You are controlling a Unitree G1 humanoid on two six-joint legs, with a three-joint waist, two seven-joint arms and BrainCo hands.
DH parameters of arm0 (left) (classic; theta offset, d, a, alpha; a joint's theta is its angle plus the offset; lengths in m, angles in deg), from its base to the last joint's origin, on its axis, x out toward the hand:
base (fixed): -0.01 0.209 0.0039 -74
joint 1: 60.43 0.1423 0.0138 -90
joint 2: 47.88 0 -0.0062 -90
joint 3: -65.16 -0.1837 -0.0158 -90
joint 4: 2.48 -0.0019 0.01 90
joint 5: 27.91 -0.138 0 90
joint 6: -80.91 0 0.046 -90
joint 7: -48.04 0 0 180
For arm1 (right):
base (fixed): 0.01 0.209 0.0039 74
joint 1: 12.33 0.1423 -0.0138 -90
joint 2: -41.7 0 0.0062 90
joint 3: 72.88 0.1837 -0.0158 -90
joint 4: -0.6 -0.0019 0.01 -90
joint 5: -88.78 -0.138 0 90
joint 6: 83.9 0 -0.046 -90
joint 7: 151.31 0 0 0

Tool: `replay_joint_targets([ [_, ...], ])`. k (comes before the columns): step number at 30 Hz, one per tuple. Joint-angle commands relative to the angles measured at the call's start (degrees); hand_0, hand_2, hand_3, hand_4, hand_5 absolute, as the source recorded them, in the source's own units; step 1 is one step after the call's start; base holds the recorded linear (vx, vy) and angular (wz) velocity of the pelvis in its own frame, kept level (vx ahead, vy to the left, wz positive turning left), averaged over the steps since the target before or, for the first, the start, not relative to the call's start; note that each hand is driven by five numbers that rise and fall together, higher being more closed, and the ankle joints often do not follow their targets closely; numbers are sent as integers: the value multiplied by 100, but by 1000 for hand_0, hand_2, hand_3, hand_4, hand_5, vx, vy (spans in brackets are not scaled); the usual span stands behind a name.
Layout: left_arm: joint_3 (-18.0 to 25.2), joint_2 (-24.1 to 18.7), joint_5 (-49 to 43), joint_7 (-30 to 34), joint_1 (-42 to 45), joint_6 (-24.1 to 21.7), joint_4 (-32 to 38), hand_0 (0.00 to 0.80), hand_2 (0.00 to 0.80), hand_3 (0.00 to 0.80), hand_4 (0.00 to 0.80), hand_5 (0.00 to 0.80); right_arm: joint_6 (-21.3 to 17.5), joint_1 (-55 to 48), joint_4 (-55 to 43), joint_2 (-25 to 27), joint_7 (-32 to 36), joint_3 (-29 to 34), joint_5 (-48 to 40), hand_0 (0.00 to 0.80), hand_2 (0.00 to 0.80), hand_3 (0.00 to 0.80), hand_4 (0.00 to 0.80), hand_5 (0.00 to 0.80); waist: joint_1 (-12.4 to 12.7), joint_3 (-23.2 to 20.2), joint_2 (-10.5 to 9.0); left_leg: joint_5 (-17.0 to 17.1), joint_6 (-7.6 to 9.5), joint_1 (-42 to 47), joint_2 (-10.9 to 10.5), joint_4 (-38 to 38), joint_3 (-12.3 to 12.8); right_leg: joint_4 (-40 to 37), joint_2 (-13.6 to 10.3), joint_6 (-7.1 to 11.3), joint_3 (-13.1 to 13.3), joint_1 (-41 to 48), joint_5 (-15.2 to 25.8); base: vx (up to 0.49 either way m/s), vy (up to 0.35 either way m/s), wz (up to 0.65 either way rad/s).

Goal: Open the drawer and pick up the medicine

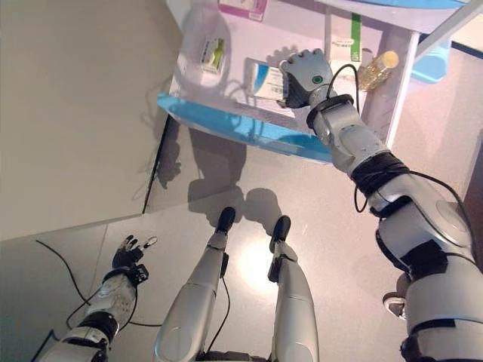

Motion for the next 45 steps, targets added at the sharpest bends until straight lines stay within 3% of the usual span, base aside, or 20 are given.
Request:
replay_joint_targets([
  [1, 288, 1, -416, 79, 367, 5, -157, 0, 0, 0, 0, 0, -117, 29, -328, 303, 19, 356, -25, 800, 800, 800, 800, 800, -208, -79, -9, -43, 335, 84, -261, -128, 206, 413, 20, 146, -35, 251, -416, 63, 24, -9],
  [8, 640, 46, -653, 248, 603, 117, -302, 0, 0, 0, 0, 0, -470, -738, -1406, 675, 383, 814, -153, 800, 800, 800, 800, 800, -342, -493, -16, -188, 328, 1000, -182, -349, 285, 59, 117, 196, 49, 1140, -489, 83, 4, -23],
  [16, 954, 79, -970, 350, 860, 226, -595, 0, 0, 0, 0, 0, -803, -1659, -2291, 999, 690, 1382, -418, 800, 800, 800, 800, 800, -455, -1040, -42, -63, 267, 1680, -92, -948, 334, -594, 244, 284, -11, 1815, -395, 81, -22, -6],
  [26, 1193, 147, -1635, 449, 1459, 419, -870, 0, 0, 0, 0, 0, -1207, -3345, -3674, 1229, 1089, 2844, -1308, 800, 800, 800, 800, 800, -510, -1864, -45, 35, 255, 2647, 45, -1770, 424, -1430, 416, 397, -93, 2761, -290, 94, -14, -4],
  [34, 1077, 257, -2002, 504, 1773, 505, -1001, 0, 0, 0, 0, 0, -1199, -4024, -3676, 1101, 1074, 3587, -1724, 800, 800, 800, 800, 800, -467, -2361, -67, 22, 248, 3153, 118, -2116, 449, -1770, 454, 444, -149, 3271, -275, 80, 2, -4],
  [37, 928, 319, -2103, 578, 1870, 539, -1045, 0, 0, 0, 0, 0, -1063, -4142, -3167, 810, 970, 3789, -2181, 800, 800, 800, 800, 800, -422, -2566, -95, -32, 254, 3345, 135, -2169, 433, -1886, 460, 450, -169, 3496, -294, 74, 6, 2],
  [45, 672, 369, -2258, 607, 1985, 577, -1040, 0, 0, 0, 0, 0, -876, -3699, -2355, 449, 636, 3725, -2183, 800, 800, 800, 800, 800, -297, -2767, -122, -91, 266, 3570, 138, -2249, 391, -1990, 464, 440, -218, 3755, -333, 23, 4, 1],
])
